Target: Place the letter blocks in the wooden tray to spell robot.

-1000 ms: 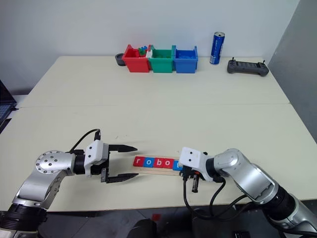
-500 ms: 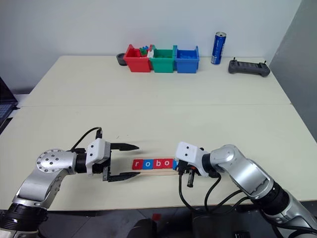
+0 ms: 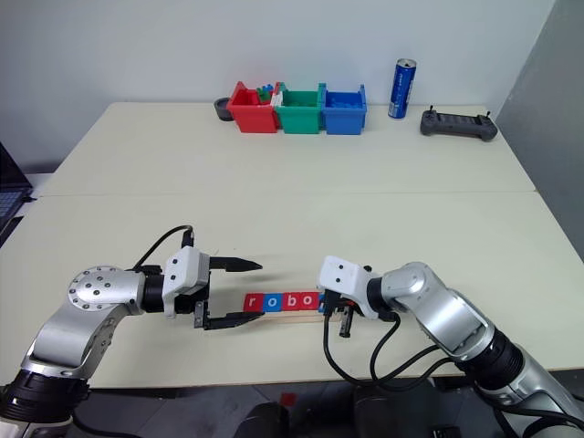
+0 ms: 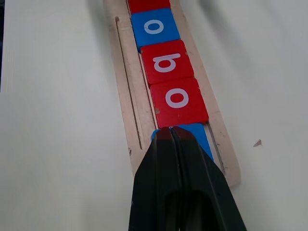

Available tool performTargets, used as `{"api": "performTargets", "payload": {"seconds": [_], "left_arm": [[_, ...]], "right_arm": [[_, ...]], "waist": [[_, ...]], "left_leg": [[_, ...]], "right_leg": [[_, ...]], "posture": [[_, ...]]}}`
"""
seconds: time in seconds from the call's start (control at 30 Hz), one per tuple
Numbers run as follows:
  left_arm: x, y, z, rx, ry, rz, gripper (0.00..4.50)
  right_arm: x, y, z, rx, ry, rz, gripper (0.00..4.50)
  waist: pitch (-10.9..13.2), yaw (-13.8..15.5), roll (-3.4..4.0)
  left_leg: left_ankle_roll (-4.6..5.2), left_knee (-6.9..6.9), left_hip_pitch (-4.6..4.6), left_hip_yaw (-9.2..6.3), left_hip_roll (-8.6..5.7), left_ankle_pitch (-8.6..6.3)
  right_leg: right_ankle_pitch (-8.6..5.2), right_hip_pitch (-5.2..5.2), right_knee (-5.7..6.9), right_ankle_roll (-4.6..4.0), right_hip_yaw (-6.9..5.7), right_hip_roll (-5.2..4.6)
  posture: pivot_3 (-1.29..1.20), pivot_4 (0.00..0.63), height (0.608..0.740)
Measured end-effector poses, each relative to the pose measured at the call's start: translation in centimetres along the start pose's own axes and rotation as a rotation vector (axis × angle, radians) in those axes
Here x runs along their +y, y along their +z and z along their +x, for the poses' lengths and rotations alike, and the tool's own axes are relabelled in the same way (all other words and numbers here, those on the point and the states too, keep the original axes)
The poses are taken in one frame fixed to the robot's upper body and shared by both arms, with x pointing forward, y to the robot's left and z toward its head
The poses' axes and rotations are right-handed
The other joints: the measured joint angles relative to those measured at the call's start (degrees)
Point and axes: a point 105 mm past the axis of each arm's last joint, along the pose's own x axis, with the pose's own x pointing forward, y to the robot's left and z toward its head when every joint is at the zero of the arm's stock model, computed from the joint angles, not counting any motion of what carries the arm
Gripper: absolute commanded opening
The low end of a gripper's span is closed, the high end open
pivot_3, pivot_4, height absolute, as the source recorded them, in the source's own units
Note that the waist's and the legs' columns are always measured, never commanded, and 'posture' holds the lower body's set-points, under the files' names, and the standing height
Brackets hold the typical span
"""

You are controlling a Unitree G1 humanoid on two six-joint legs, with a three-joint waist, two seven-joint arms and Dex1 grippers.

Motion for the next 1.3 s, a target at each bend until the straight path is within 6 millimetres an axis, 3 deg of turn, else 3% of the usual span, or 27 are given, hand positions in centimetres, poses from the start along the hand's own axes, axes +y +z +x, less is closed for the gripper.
{"api": "performTargets", "payload": {"seconds": [0.1, 0.3, 0.43, 1.3], "left_arm": [[0.0, 0.1, 0.0, 0.000, -0.003, 0.001, 4.50], [-0.1, 0.1, 0.0, -0.001, -0.004, 0.005, 4.50], [0.0, 0.2, 0.0, -0.001, -0.003, 0.007, 4.50], [-0.6, -2.6, -0.6, -0.007, 0.001, -0.001, 4.50]], "right_arm": [[0.0, 0.0, -0.8, 0.004, 0.007, -0.004, 0.03], [0.2, -1.8, -2.2, 0.065, 0.000, 0.039, 0.03], [0.5, -1.7, -2.5, 0.058, 0.008, 0.038, 0.03], [0.8, -0.9, -1.2, 0.028, 0.036, 0.041, 0.03]], "waist": [[0.0, 0.0, 0.00], [0.0, 0.1, 0.00], [0.0, 0.1, 0.00], [0.0, 0.1, 0.00]], "left_leg": [[0.00, 0.00, -0.01, 0.00, 0.00, 0.00], [0.00, -0.01, 0.00, 0.01, 0.00, 0.00], [0.00, -0.01, 0.00, 0.01, 0.00, 0.00], [0.00, -0.01, 0.00, 0.01, 0.00, 0.00]], "right_leg": [[0.00, 0.00, -0.01, 0.00, -0.01, -0.01], [-0.03, 0.00, -0.01, 0.04, 0.00, 0.00], [-0.03, 0.00, -0.01, 0.05, 0.00, 0.00], [-0.01, -0.01, -0.02, 0.02, 0.00, -0.01]], "posture": [[0.00, 0.150, 0.740], [0.00, 0.150, 0.740], [0.00, 0.150, 0.740], [0.00, 0.150, 0.740]]}}
